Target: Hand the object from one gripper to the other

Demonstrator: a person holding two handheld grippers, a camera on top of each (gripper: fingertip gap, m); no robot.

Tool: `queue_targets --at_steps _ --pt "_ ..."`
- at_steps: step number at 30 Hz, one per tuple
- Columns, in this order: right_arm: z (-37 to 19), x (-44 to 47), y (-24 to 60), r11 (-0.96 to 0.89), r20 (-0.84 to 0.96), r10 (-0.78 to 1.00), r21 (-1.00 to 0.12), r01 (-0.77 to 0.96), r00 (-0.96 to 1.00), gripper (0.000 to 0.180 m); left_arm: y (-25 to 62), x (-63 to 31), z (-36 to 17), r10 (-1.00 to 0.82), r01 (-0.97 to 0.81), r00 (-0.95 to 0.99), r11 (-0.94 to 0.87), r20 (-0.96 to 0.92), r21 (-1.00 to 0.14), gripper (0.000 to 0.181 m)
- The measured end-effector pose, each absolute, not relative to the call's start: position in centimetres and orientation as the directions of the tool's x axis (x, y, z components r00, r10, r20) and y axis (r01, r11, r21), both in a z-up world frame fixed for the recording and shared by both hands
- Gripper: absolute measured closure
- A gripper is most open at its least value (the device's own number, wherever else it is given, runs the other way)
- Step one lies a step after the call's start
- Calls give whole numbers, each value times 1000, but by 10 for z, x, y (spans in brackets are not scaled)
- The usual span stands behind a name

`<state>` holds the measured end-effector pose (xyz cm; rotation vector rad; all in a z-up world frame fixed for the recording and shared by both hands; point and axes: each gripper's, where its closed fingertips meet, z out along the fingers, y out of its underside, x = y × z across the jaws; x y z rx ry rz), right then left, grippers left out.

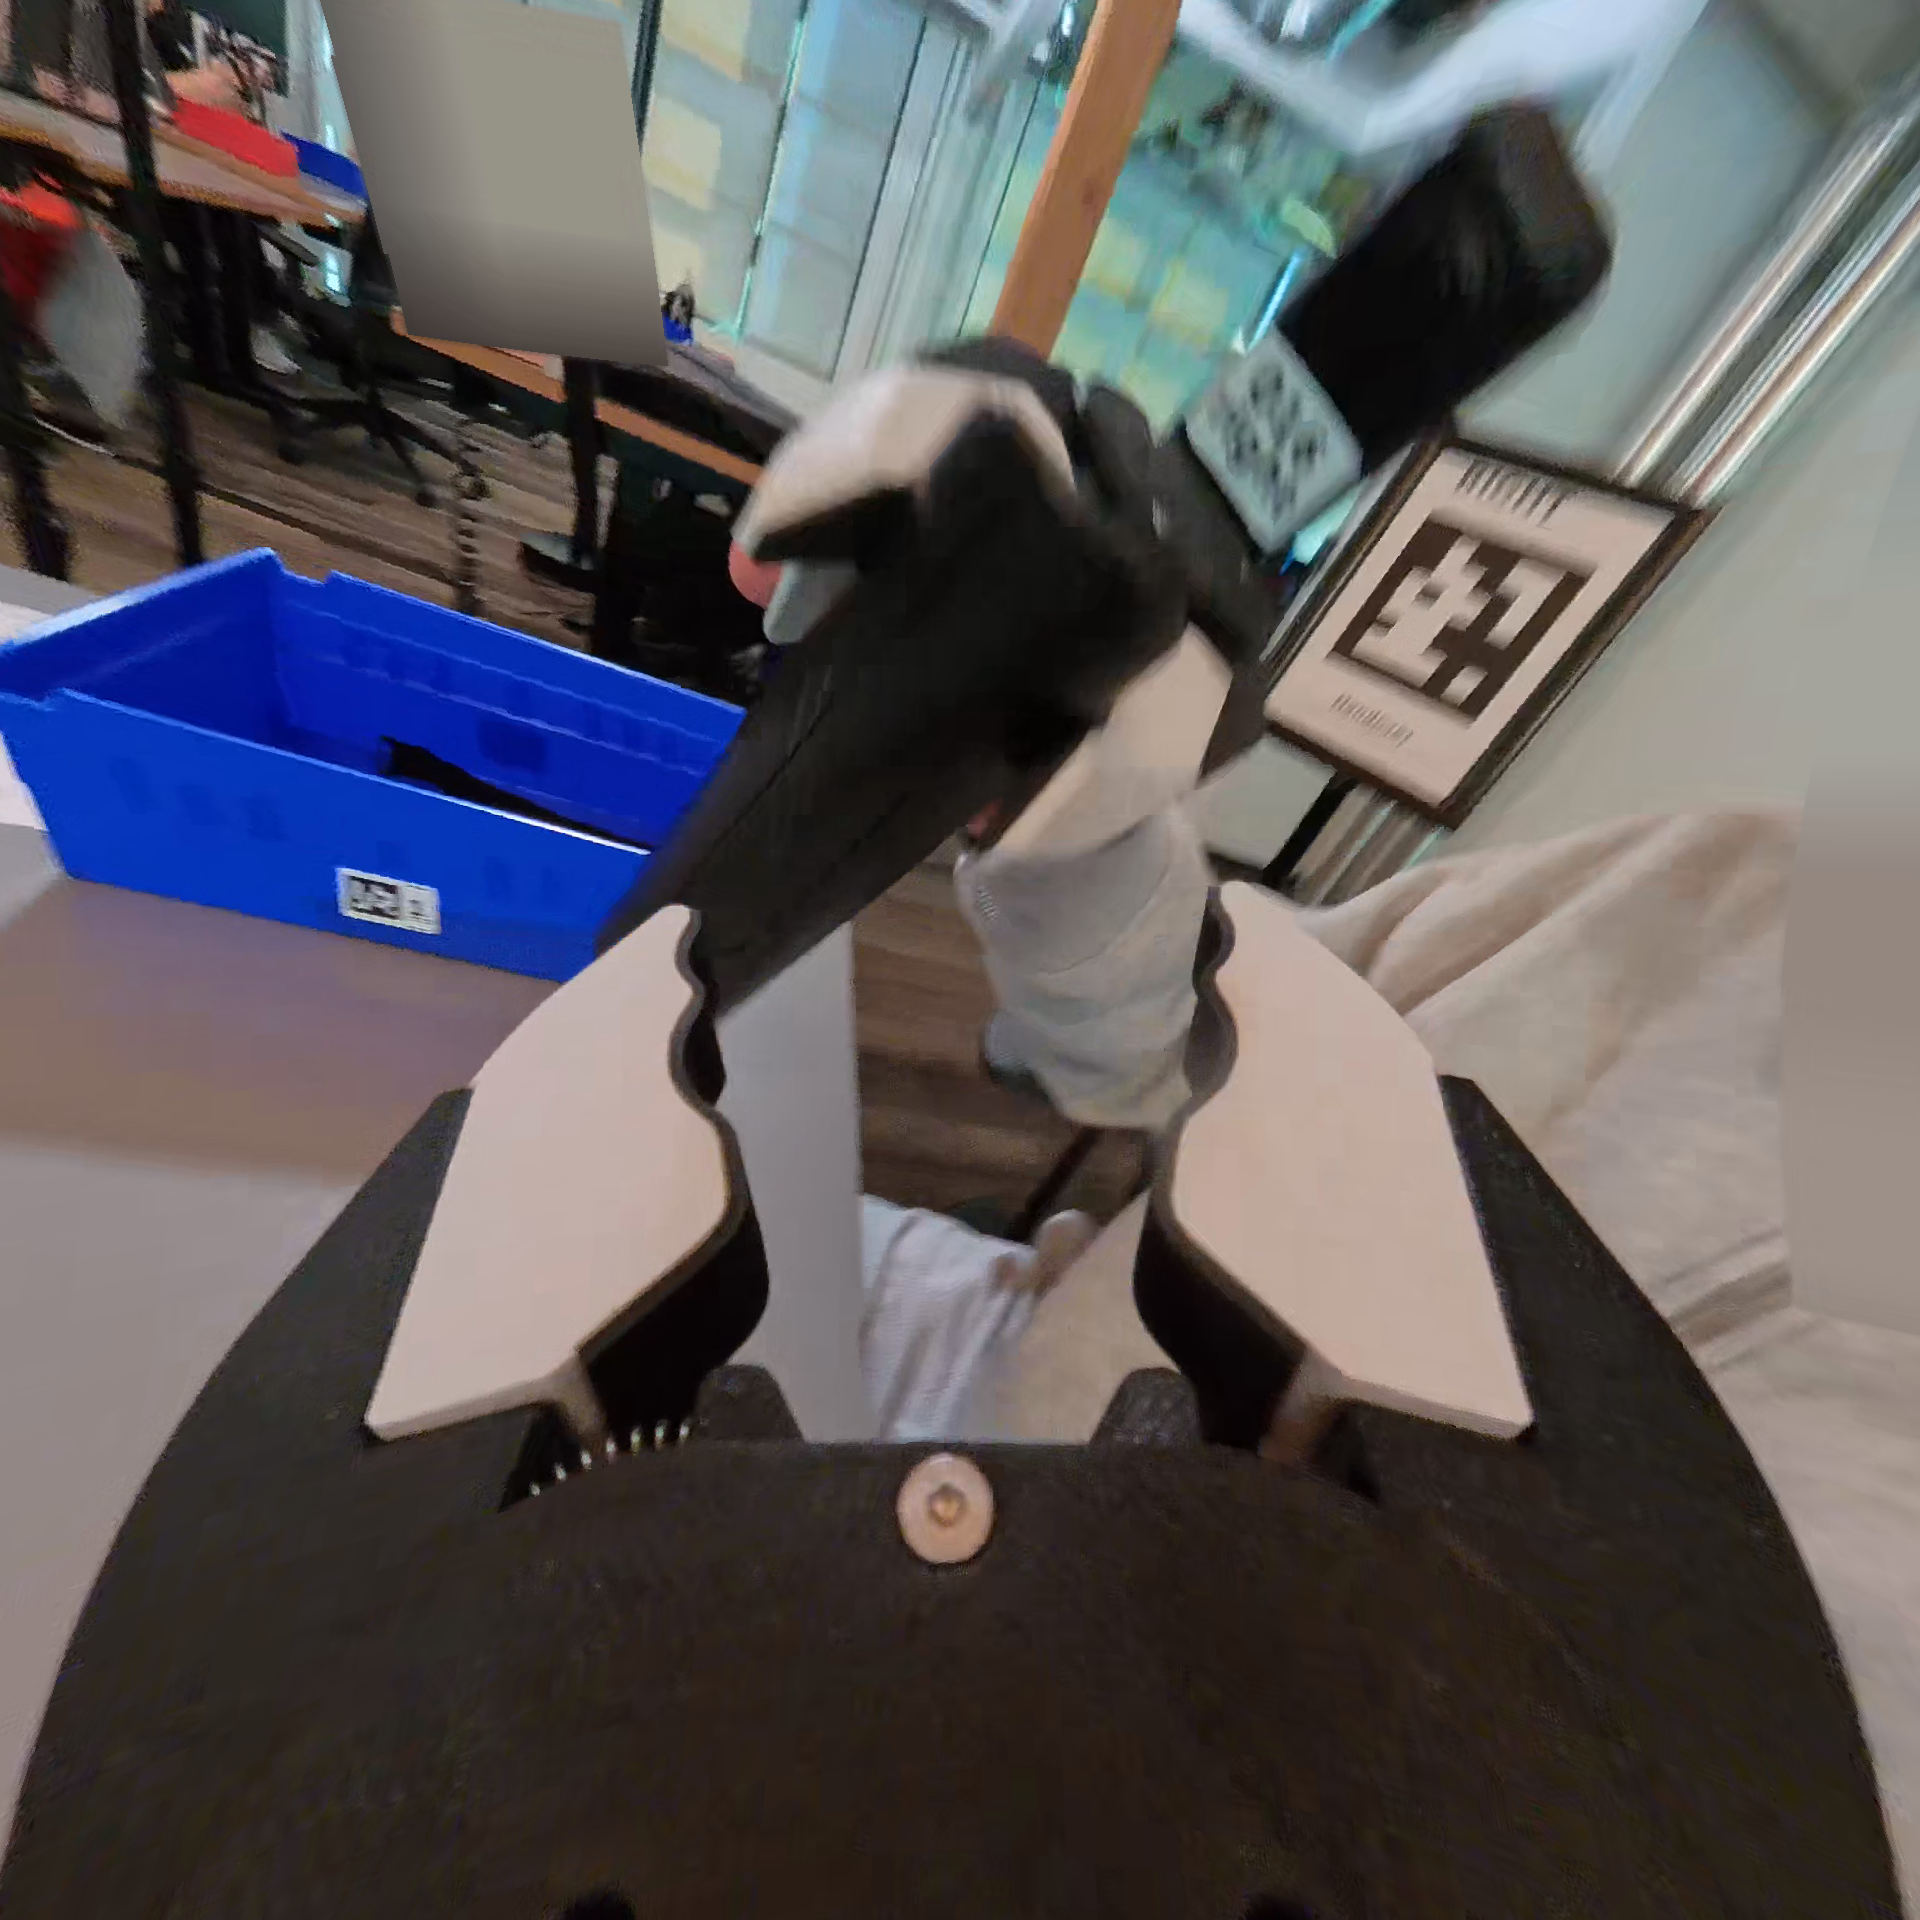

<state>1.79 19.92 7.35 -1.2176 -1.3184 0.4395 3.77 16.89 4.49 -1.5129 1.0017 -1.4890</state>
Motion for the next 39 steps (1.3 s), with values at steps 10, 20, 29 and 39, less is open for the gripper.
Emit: queue_targets --at_steps 10,20,29,39 --pt "17 4 217 459 913 406 -252 852 52 128 191 20 27 -850 -91 210 -509 483 -856 110" --pt "17 -2 216 454 953 301 -163 876 21 118 196 28 14 -872 -136 300 -440 386 -888 157" --pt "101 32 212 554 812 407 -584 594 418 96 208 -8 59 -877 118 227 -407 424 -906 157" --pt "123 63 219 134 115 902 -991 -17 416 94 201 -48 107 -891 365 6 -421 454 -830 157"
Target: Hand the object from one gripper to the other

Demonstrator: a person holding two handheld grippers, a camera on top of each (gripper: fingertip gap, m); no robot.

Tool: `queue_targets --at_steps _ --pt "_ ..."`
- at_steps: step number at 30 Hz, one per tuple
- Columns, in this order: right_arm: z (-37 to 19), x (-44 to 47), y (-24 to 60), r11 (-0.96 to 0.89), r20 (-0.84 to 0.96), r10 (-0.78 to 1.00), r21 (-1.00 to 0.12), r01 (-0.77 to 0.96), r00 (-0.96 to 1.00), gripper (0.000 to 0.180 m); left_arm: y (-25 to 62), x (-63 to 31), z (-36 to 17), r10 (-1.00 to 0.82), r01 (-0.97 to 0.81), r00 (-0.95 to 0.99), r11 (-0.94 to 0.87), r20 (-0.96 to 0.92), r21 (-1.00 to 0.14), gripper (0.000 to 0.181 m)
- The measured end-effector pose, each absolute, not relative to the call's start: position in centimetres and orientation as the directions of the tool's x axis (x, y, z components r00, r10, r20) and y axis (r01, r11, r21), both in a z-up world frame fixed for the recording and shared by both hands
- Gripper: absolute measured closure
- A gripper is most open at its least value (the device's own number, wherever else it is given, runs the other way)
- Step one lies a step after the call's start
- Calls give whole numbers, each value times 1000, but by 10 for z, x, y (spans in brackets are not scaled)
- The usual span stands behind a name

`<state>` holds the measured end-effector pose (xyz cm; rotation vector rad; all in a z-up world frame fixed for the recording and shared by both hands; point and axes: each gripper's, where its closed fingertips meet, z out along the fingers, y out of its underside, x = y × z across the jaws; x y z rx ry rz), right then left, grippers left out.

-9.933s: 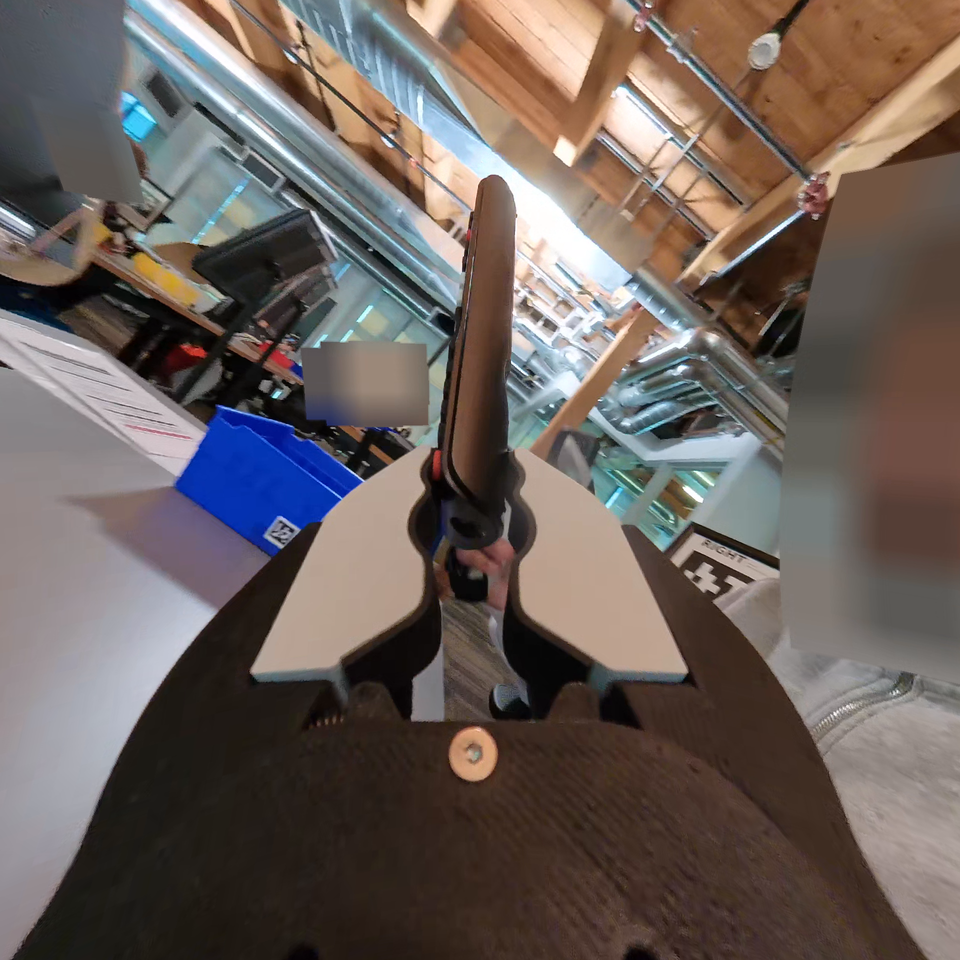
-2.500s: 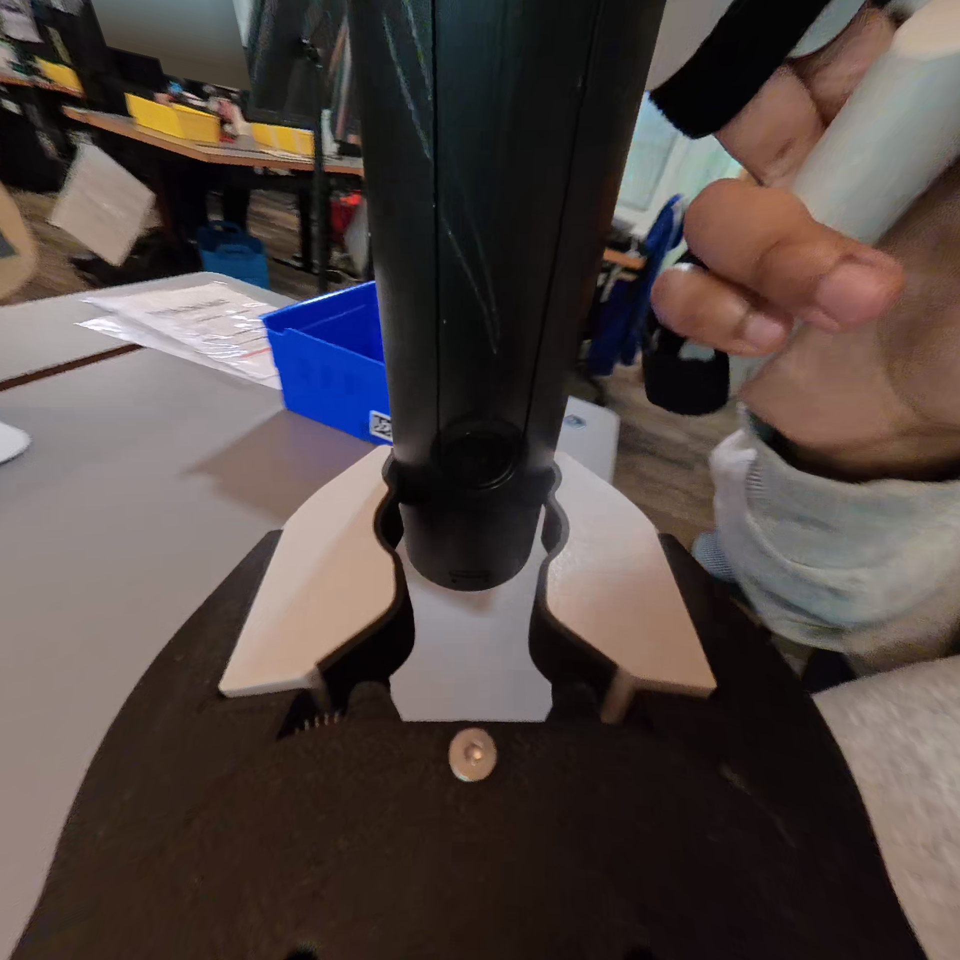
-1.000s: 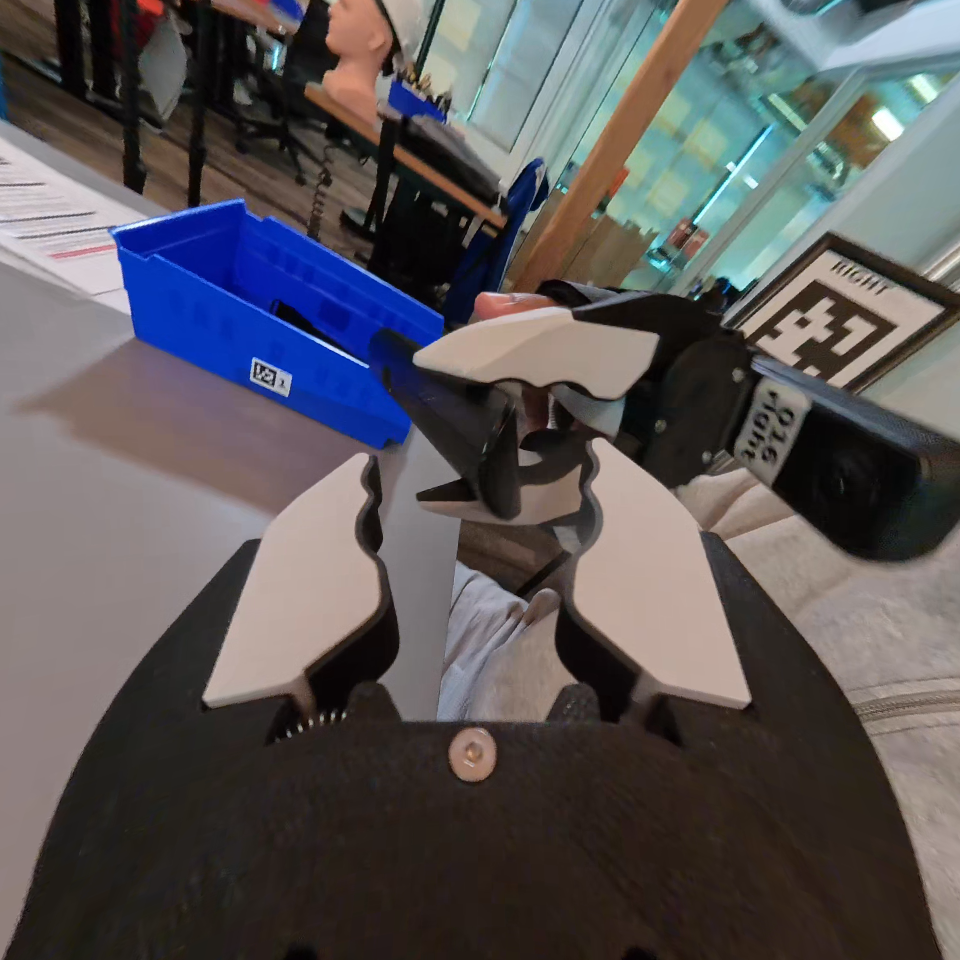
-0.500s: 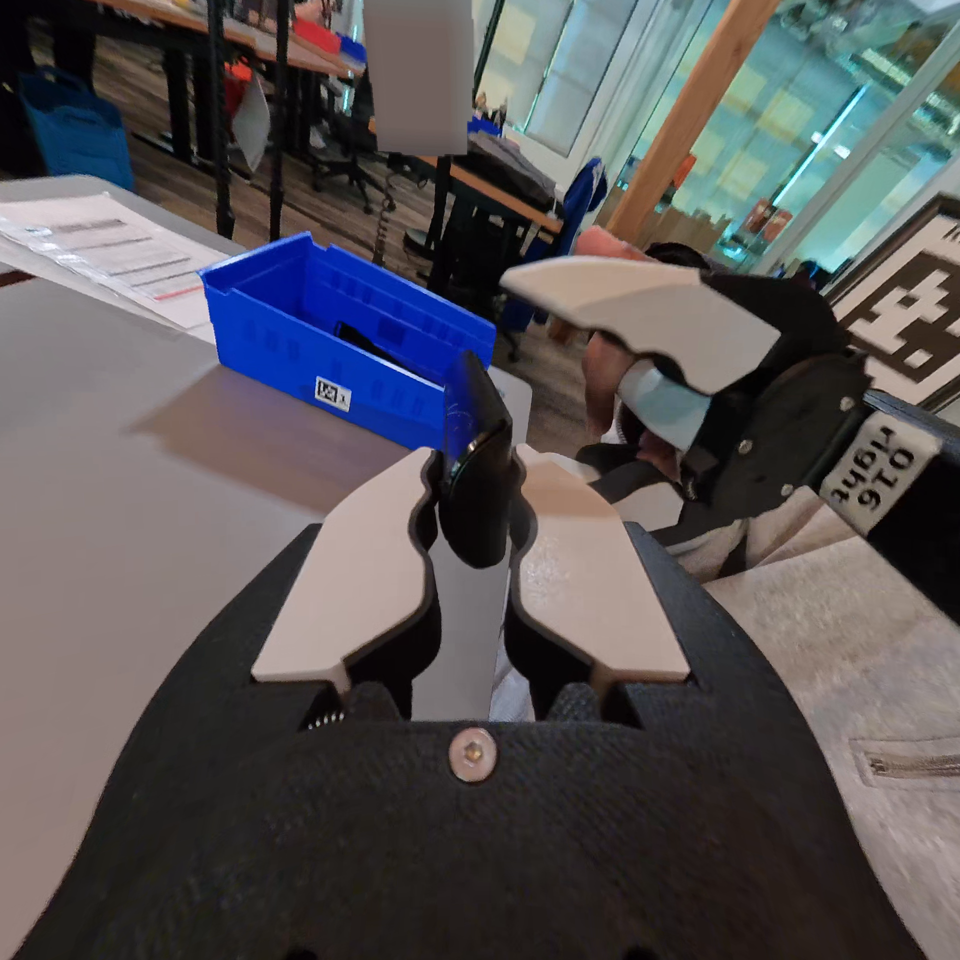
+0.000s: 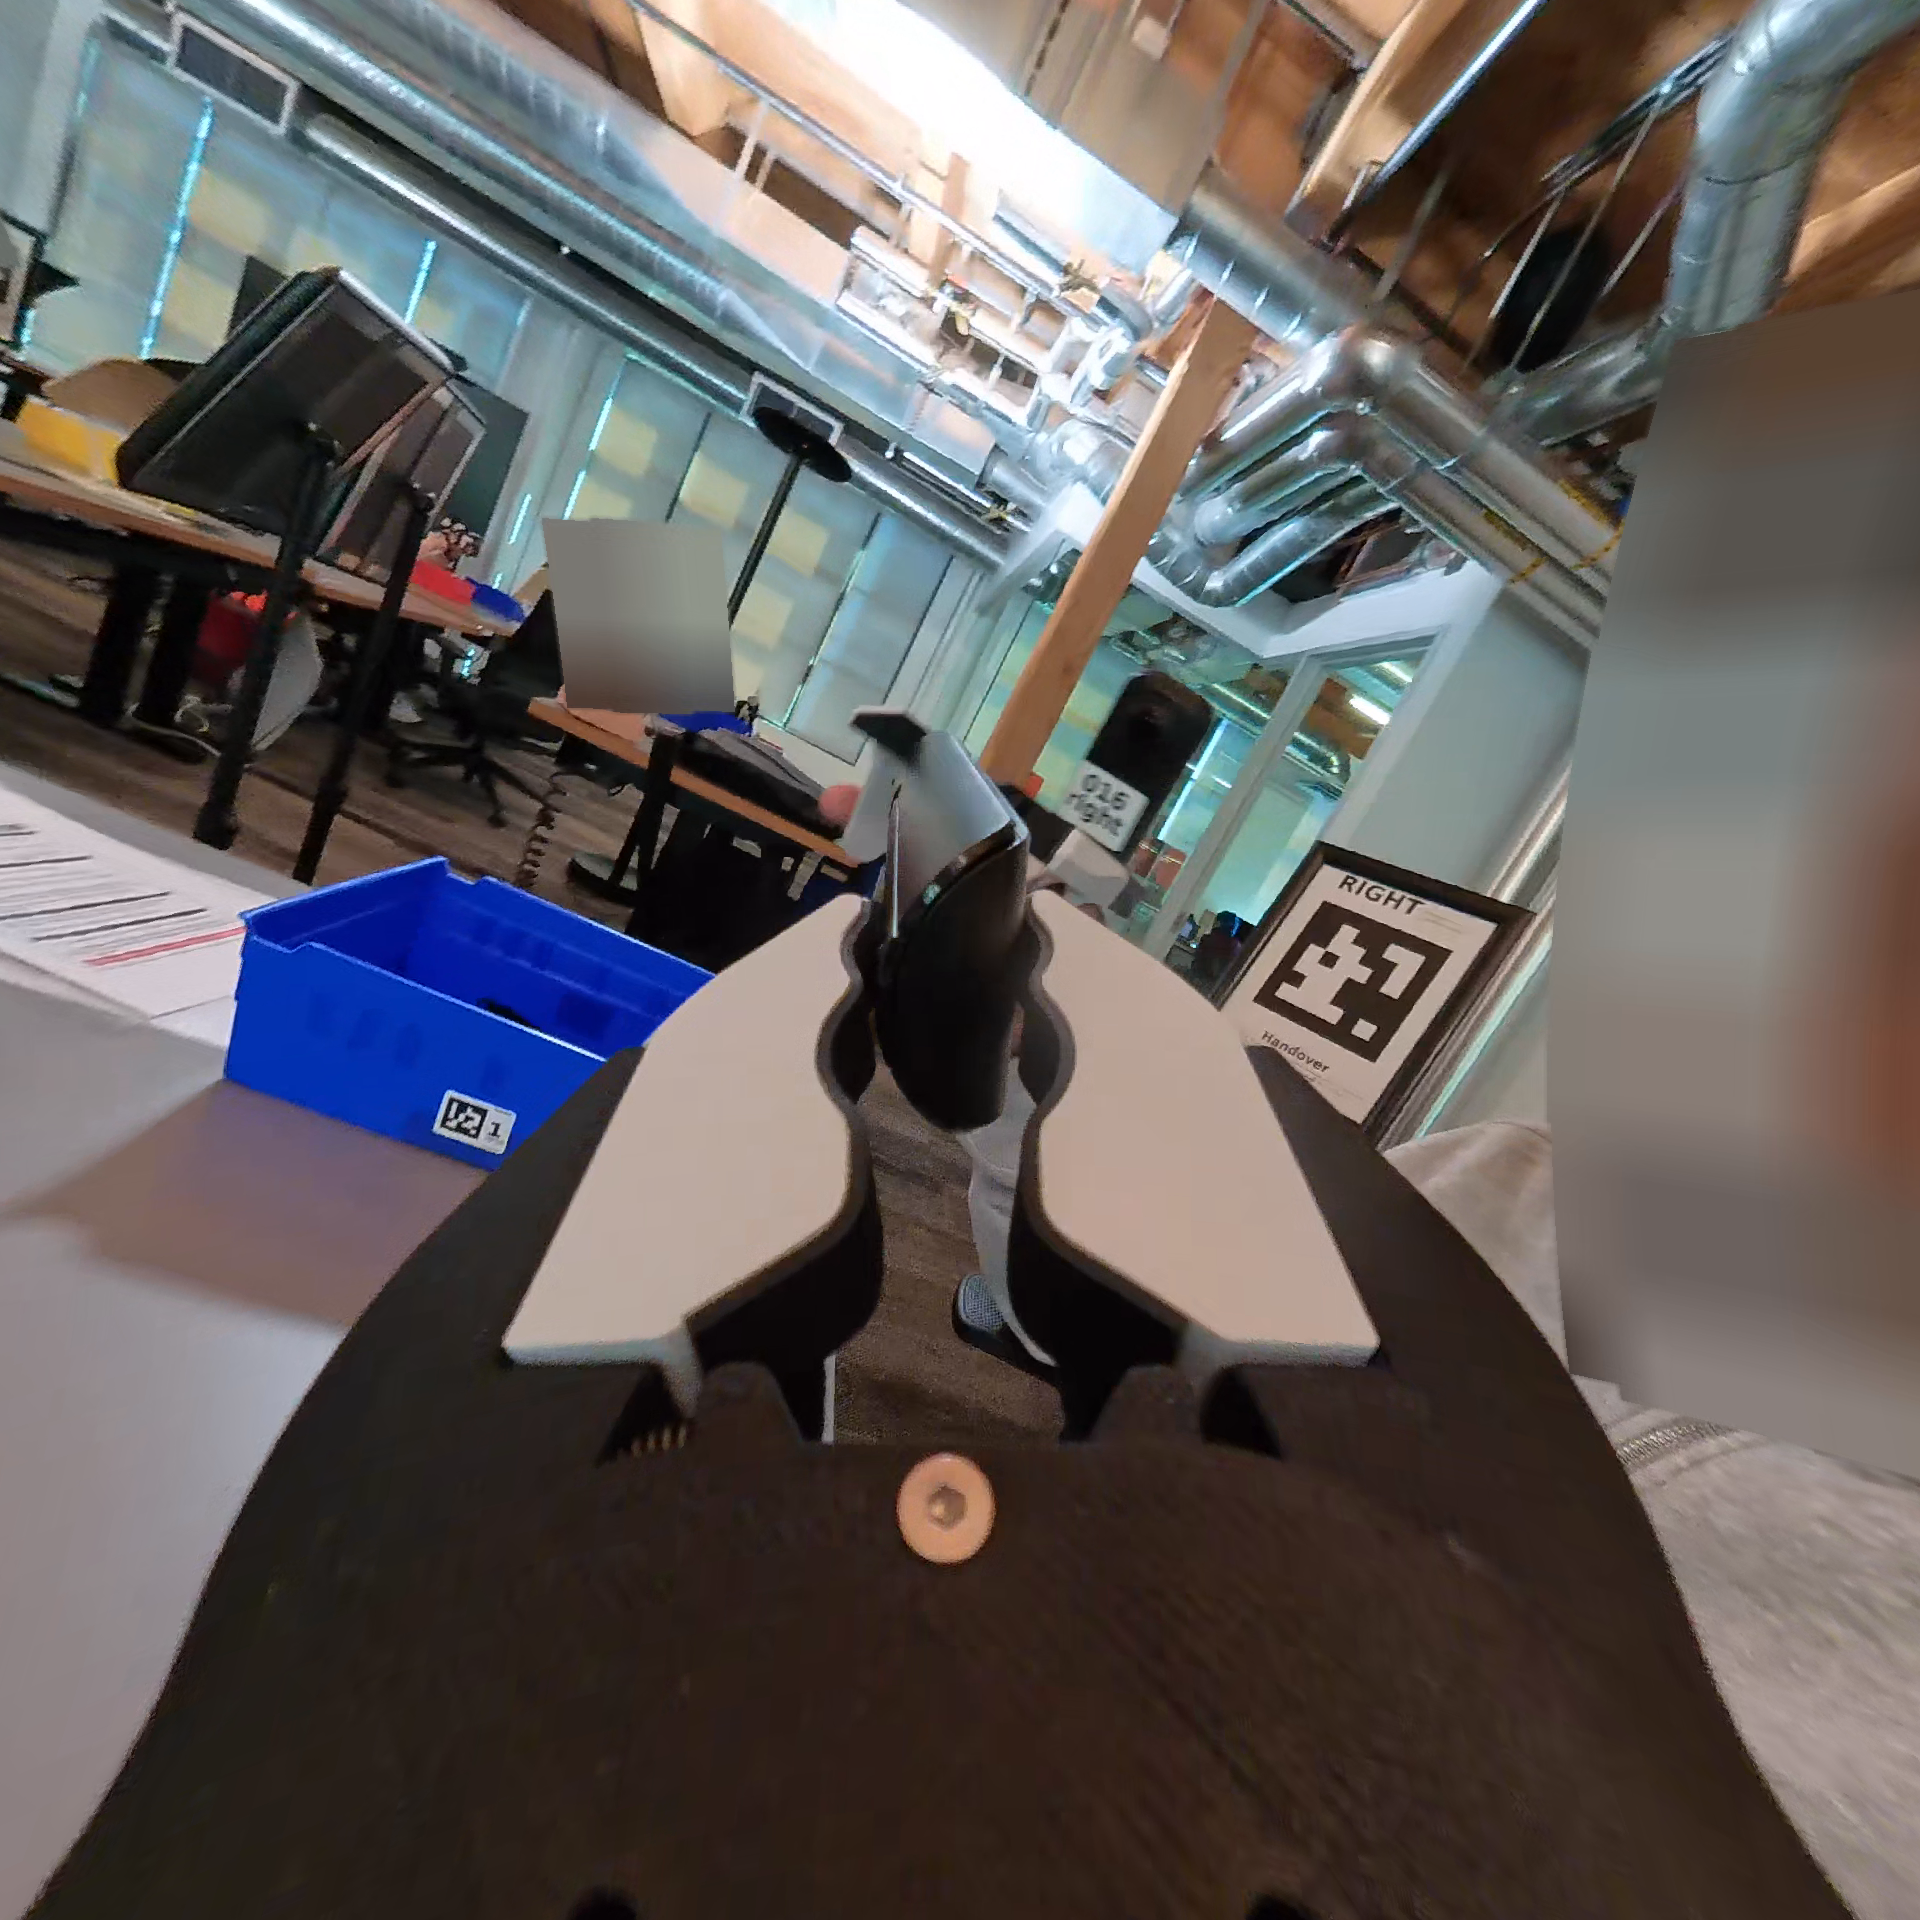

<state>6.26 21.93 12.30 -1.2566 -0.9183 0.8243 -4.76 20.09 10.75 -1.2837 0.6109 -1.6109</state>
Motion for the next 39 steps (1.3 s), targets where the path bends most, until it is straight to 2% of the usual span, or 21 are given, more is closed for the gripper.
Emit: queue_targets --at_steps 3,4,5,6,10,13,14,16,18,22,26,29,32,34,37,39 --pt "113 51 210 -51 -67 965 -996 -71 253 102 194 -42 107 -907 329 -1 -397 420 -857 157" --pt "113 47 206 -102 -118 974 -990 -93 195 112 192 -39 106 -915 310 3 -382 403 -870 157" --pt "111 44 202 -138 -151 978 -986 -97 147 134 189 -36 105 -924 293 6 -365 383 -884 157" --pt "108 42 199 -153 -162 980 -985 -85 117 147 187 -33 104 -930 279 8 -351 368 -894 157" --pt "109 38 185 -182 -184 983 -980 -80 13 155 182 -36 111 -936 304 -27 -343 352 -889 156" --pt "111 37 183 -196 -197 980 -976 -94 7 156 186 -39 115 -949 343 19 -288 313 -894 154" --pt "110 38 185 -204 -206 978 -975 -88 15 156 190 -40 116 -953 358 65 -255 297 -898 146" --pt "106 40 191 -220 -224 973 -973 -67 51 156 202 -46 118 -944 373 211 -161 252 -914 108" --pt "102 42 198 -223 -227 968 -974 -47 103 156 212 -53 118 -915 333 361 -55 181 -941 93" --pt "92 43 208 -242 -237 954 -970 5 182 156 208 -43 110 -851 72 518 142 -84 -987 92" --pt "77 36 212 -276 -252 938 -958 74 240 156 198 -10 82 -767 -265 503 303 -399 -915 91" --pt "69 30 213 -297 -262 926 -950 97 272 156 201 15 44 -764 -448 478 212 -433 -868 95" --pt "66 27 212 -316 -274 915 -943 104 297 156 217 24 11 -739 -528 551 52 -389 -848 97" --pt "67 26 212 -318 -274 908 -943 96 317 156 222 24 5 -690 -565 558 90 -460 -820 127" --pt "78 27 208 -288 -260 919 -956 55 298 151 219 27 12 -678 -541 570 115 -463 -833 128" --pt "96 29 202 -240 -241 941 -970 -32 239 115 218 26 21 -678 -501 584 131 -446 -855 126"
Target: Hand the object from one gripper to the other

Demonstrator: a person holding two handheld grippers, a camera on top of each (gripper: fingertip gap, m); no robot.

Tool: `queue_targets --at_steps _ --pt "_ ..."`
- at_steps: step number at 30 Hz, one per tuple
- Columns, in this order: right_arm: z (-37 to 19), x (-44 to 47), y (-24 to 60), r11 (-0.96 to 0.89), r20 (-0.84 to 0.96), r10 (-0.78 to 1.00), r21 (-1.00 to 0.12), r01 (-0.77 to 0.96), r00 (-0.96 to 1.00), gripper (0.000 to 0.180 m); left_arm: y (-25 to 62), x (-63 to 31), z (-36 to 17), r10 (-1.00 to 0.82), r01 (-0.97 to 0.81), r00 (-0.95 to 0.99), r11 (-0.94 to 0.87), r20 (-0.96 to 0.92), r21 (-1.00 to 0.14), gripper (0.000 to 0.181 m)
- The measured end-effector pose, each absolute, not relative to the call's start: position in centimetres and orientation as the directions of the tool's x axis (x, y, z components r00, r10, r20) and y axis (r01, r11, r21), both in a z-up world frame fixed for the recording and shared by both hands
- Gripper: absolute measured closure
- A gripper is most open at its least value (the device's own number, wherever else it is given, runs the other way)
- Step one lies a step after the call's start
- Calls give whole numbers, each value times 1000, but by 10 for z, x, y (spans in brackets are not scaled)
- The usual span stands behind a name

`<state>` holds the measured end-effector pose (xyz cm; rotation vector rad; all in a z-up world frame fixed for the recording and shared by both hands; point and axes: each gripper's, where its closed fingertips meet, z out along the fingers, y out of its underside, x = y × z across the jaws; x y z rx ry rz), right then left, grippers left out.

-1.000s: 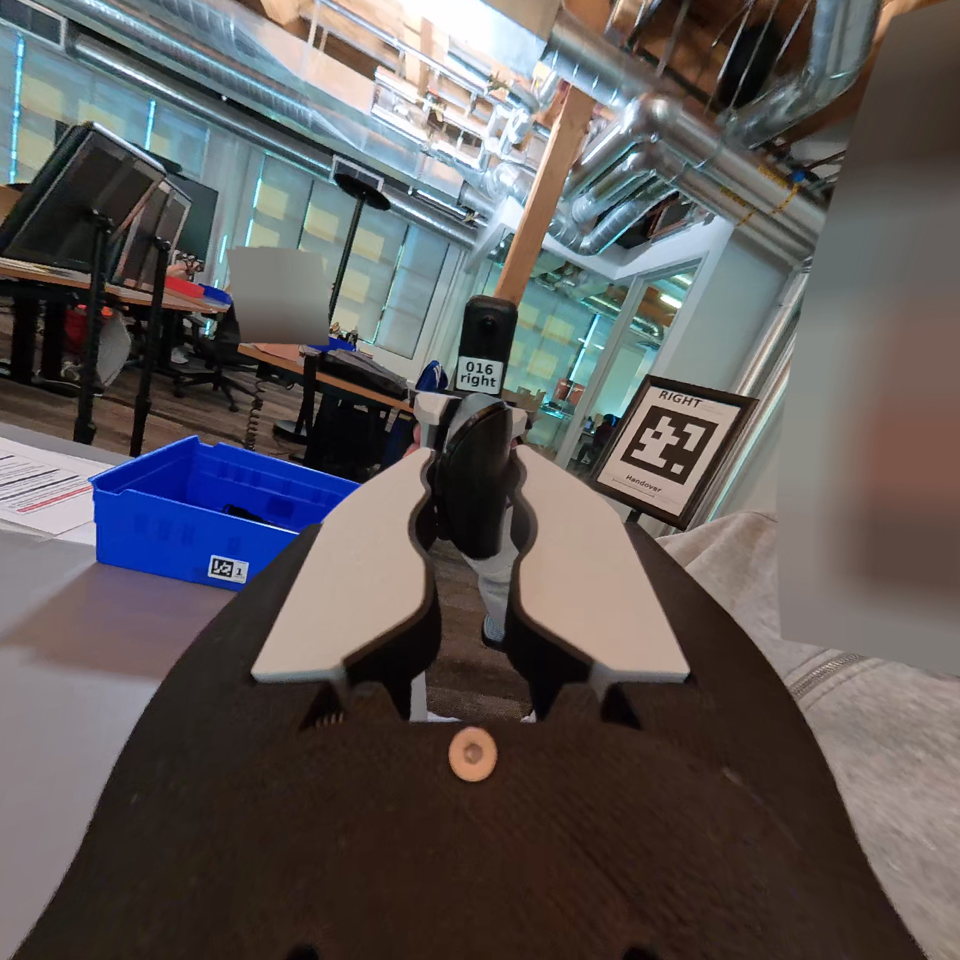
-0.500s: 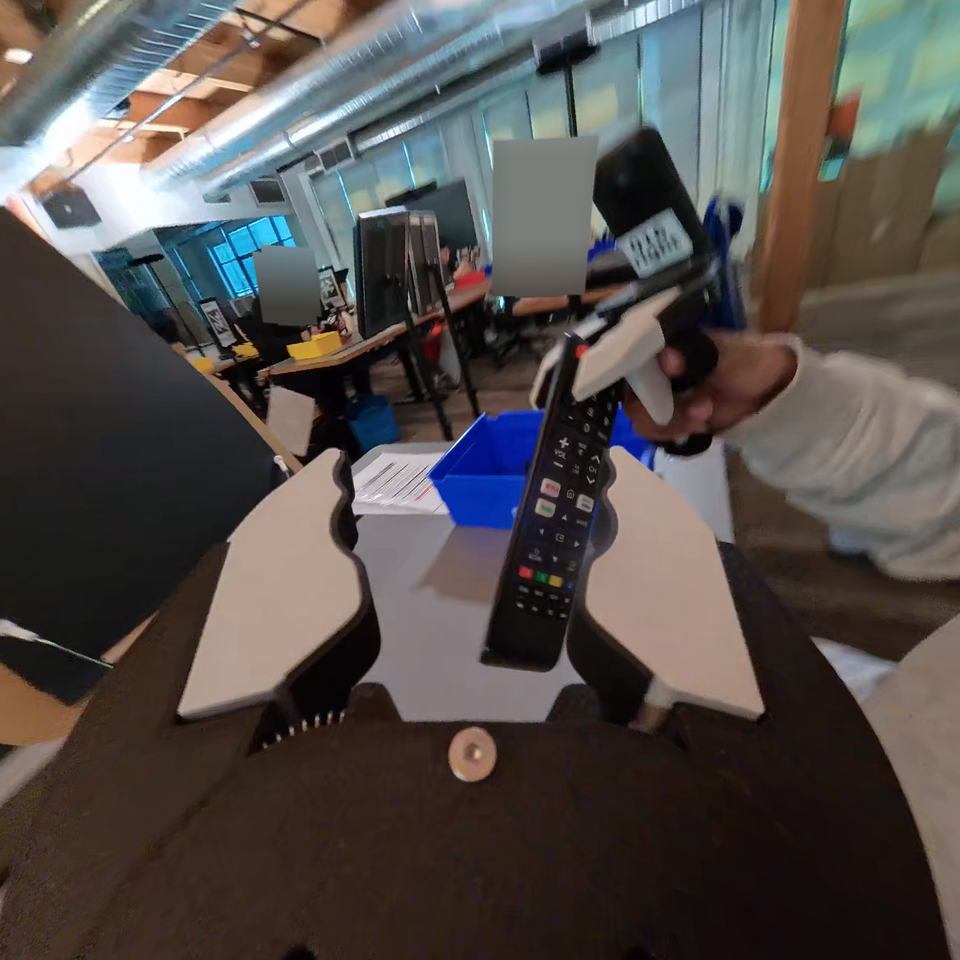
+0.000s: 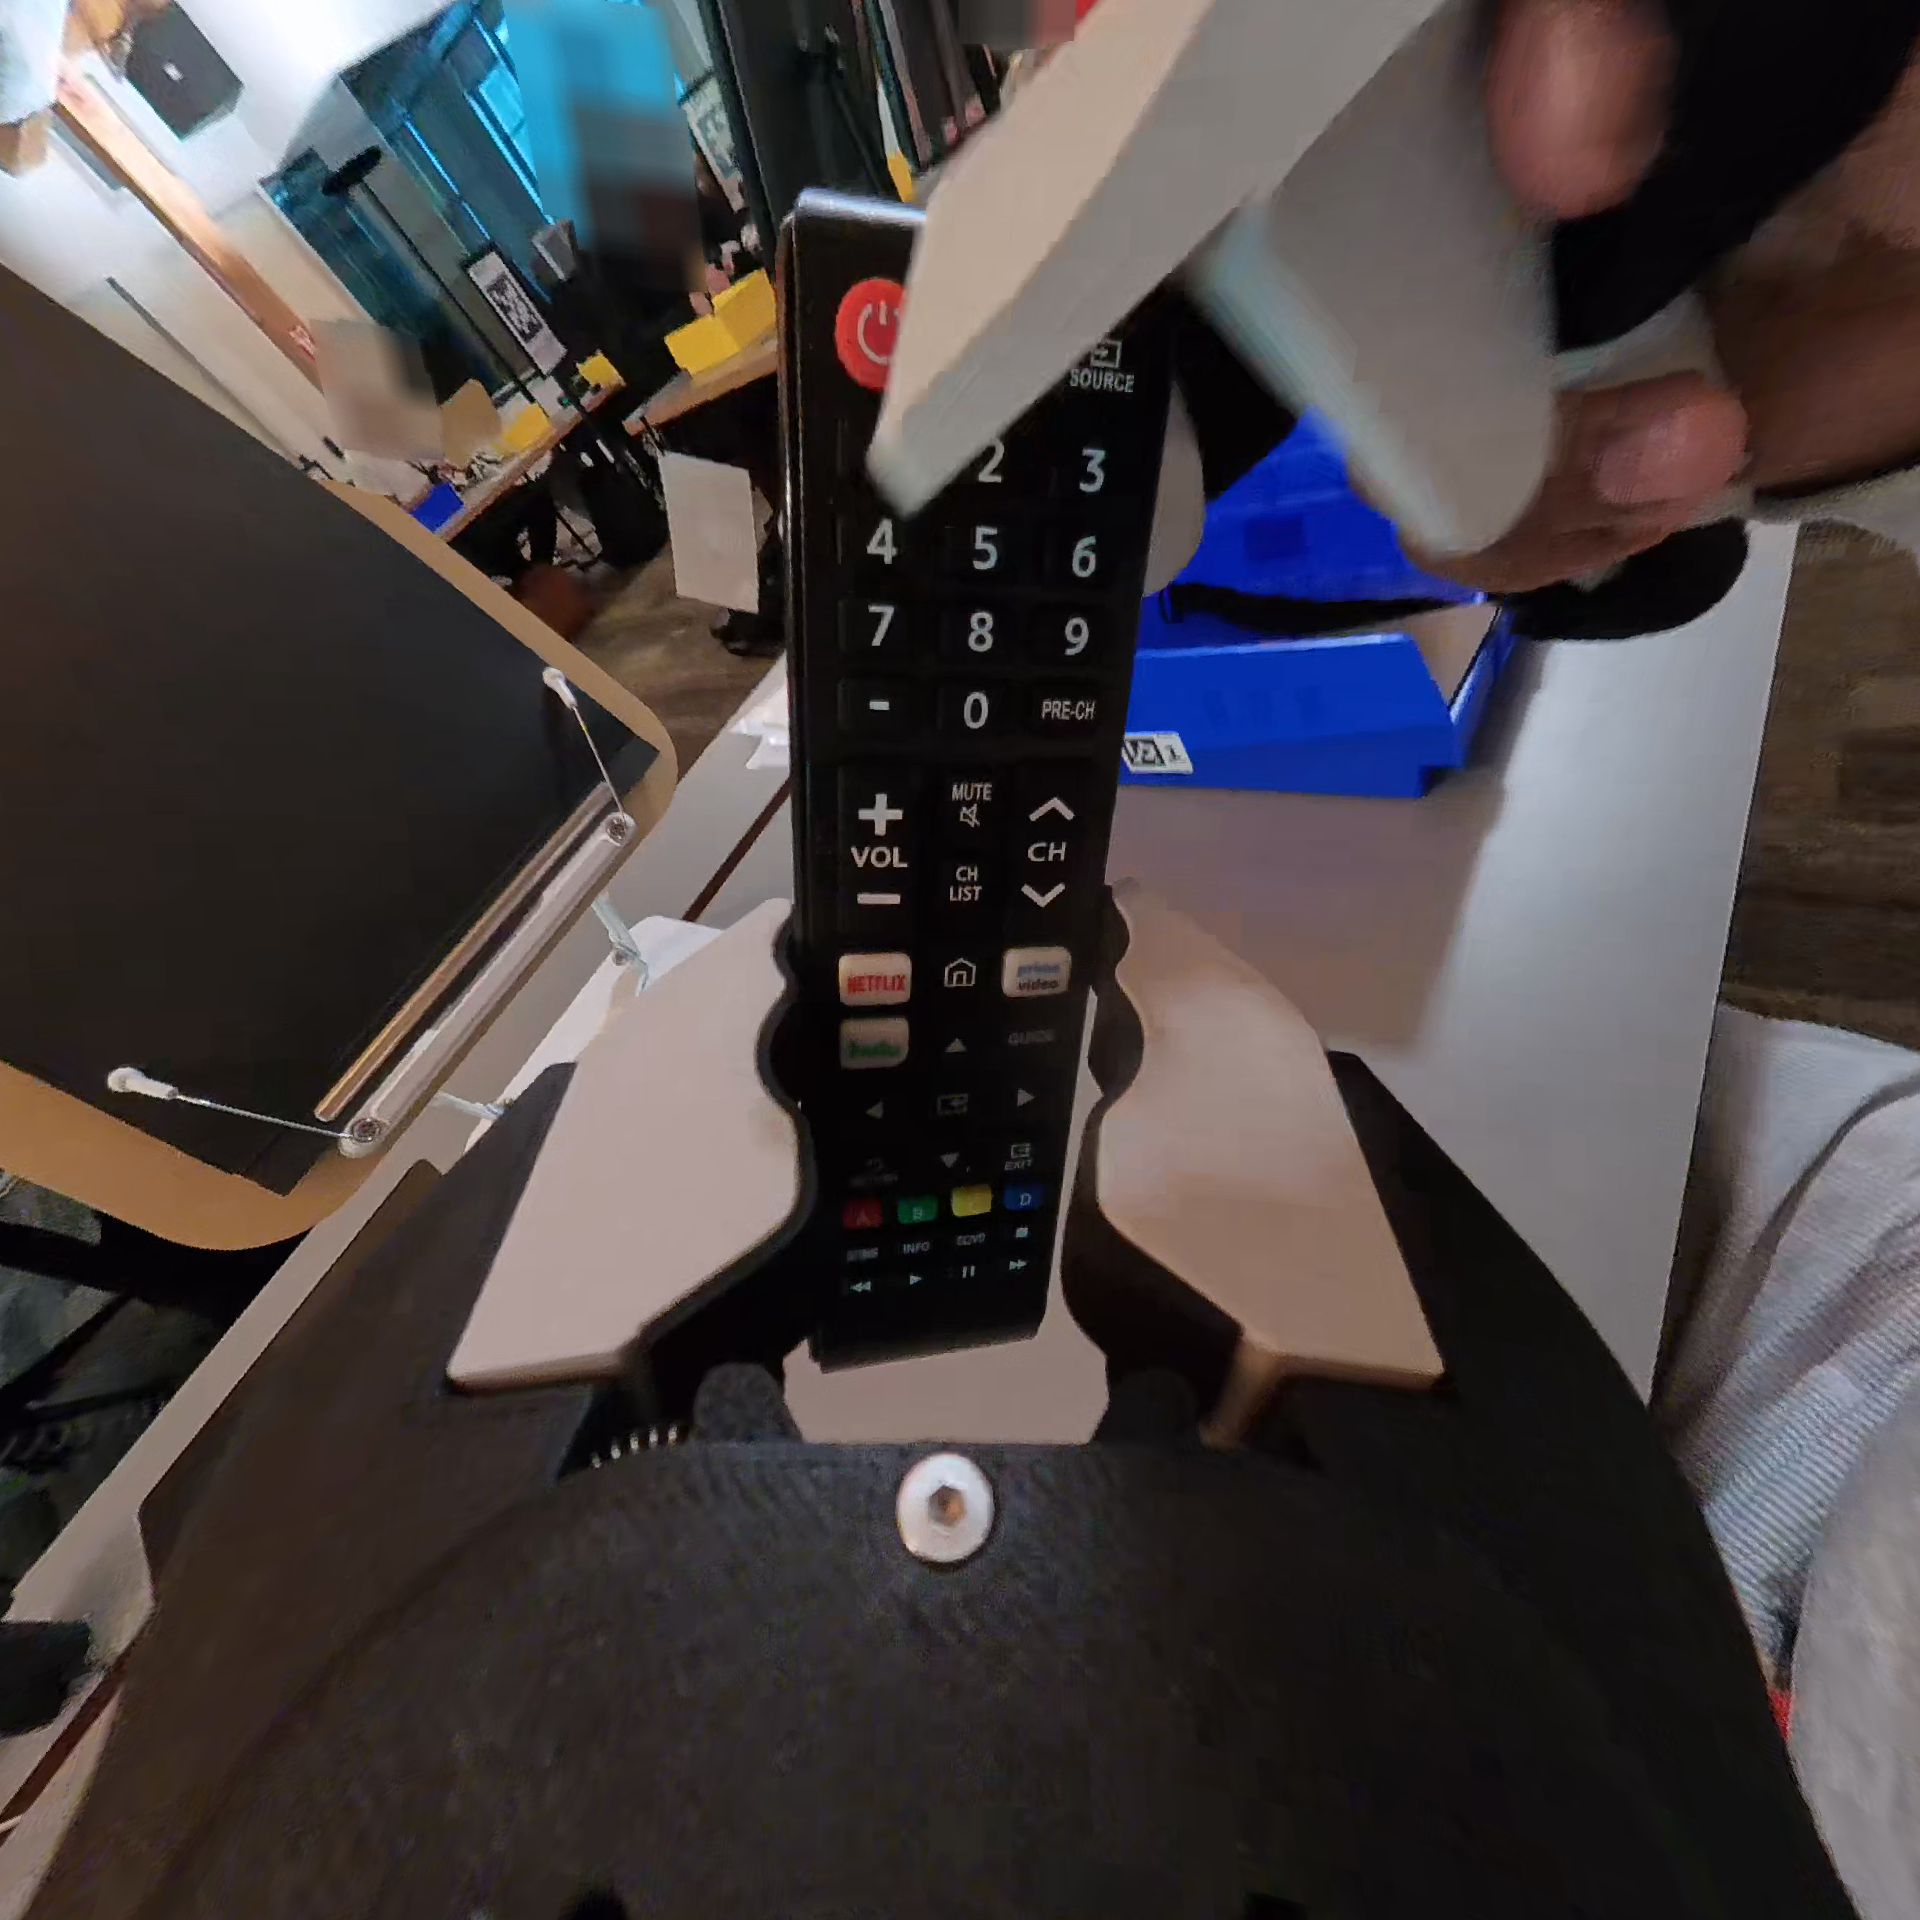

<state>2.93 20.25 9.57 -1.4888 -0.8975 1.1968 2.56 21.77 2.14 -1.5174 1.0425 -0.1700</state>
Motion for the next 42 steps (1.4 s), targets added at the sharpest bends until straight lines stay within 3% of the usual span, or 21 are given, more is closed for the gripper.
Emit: queue_targets --at_steps 3,6,9,11,16,19,21,26,29,32,34,36,38,42 --pt "121 40 197 -167 -196 964 -972 -163 181 105 215 21 34 -717 -409 591 128 -370 -903 129" --pt "138 50 193 -78 -119 982 -963 -256 146 98 201 26 49 -845 -201 514 48 -147 -978 128" --pt "144 53 189 -36 -75 991 -945 -326 109 93 180 30 67 -949 37 291 -113 119 -993 129" --pt "142 49 184 -68 -91 994 -943 -325 55 91 169 32 73 -967 103 161 -183 198 -978 129" --pt "129 31 168 -126 -118 992 -963 -237 -47 96 143 44 75 -971 112 -54 -238 233 -965 129" --pt "123 21 157 -127 -113 990 -974 -190 -86 103 138 52 66 -967 79 -82 -249 242 -965 129" --pt "118 16 150 -101 -88 992 -983 -152 -94 127 135 57 62 -962 69 -104 -261 253 -963 129" --pt "118 19 153 -64 -60 998 -990 -123 -36 130 137 59 63 -959 97 -99 -274 265 -957 127" --pt "117 21 162 -11 -16 999 -995 -102 43 130 151 49 74 -966 174 -25 -259 259 -950 105" --pt "107 20 173 141 142 972 -990 19 188 130 165 34 83 -946 222 14 -313 324 -924 103" --pt "97 17 181 269 307 910 -949 165 280 130 174 22 86 -926 237 44 -356 376 -904 115" --pt "84 14 189 384 497 799 -855 349 339 130 182 13 82 -900 195 107 -399 424 -896 122" --pt "71 11 198 444 658 666 -728 523 351 130 184 9 75 -888 117 168 -412 427 -903 117" --pt "49 4 207 468 838 476 -499 729 268 130 178 7 71 -889 11 228 -405 396 -914 111"
